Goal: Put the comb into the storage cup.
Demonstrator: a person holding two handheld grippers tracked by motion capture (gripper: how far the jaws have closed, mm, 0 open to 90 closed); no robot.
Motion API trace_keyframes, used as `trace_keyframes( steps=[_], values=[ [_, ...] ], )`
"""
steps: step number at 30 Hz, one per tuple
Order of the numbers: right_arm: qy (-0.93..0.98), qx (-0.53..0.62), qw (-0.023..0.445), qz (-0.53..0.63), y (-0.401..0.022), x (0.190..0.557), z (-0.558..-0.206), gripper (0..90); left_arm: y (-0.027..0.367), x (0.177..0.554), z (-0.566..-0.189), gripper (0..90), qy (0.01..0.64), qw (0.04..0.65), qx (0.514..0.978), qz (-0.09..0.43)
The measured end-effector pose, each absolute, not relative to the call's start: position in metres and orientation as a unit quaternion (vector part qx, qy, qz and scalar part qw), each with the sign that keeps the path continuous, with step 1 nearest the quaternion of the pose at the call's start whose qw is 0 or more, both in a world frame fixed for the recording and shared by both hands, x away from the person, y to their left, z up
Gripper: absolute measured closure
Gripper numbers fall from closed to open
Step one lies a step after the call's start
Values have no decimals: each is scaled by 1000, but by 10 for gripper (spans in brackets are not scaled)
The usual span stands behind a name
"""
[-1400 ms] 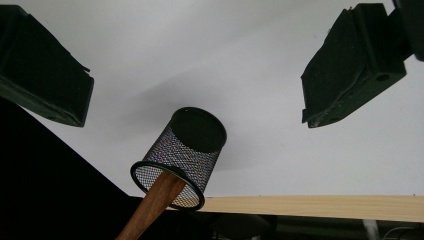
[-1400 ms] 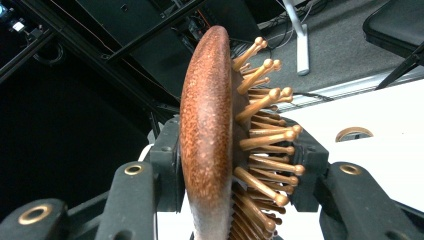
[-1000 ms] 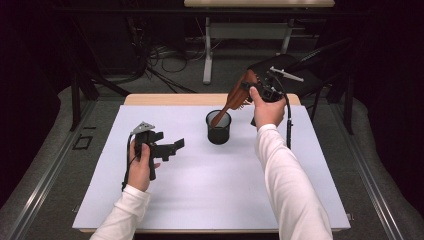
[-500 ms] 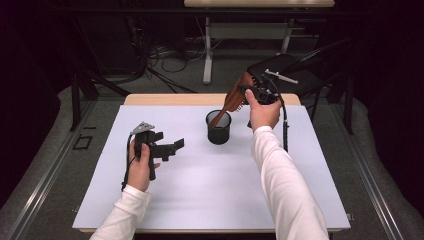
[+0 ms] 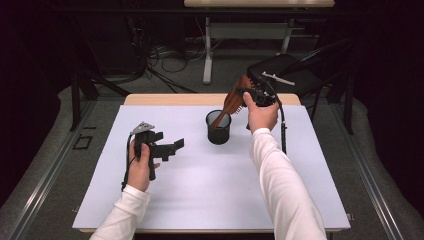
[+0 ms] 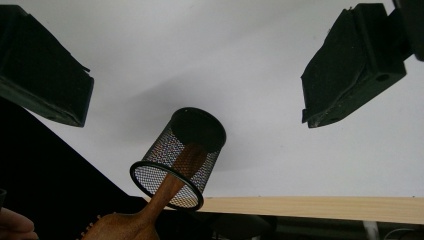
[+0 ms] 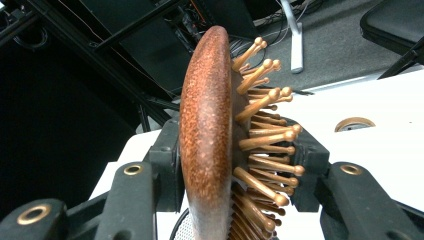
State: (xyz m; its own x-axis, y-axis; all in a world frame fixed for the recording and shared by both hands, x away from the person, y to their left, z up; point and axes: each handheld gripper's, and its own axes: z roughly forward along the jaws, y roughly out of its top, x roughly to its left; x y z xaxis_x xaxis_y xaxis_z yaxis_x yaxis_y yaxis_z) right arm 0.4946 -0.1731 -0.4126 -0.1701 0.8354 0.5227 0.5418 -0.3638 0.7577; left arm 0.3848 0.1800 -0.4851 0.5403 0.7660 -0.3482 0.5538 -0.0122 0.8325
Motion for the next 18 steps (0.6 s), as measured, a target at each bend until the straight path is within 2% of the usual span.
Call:
trace_keyframes(
  steps=[18],
  values=[
    [559, 627, 137, 524, -167, 497, -422, 503, 181, 385, -486, 3, 471, 523, 703, 101]
  ],
)
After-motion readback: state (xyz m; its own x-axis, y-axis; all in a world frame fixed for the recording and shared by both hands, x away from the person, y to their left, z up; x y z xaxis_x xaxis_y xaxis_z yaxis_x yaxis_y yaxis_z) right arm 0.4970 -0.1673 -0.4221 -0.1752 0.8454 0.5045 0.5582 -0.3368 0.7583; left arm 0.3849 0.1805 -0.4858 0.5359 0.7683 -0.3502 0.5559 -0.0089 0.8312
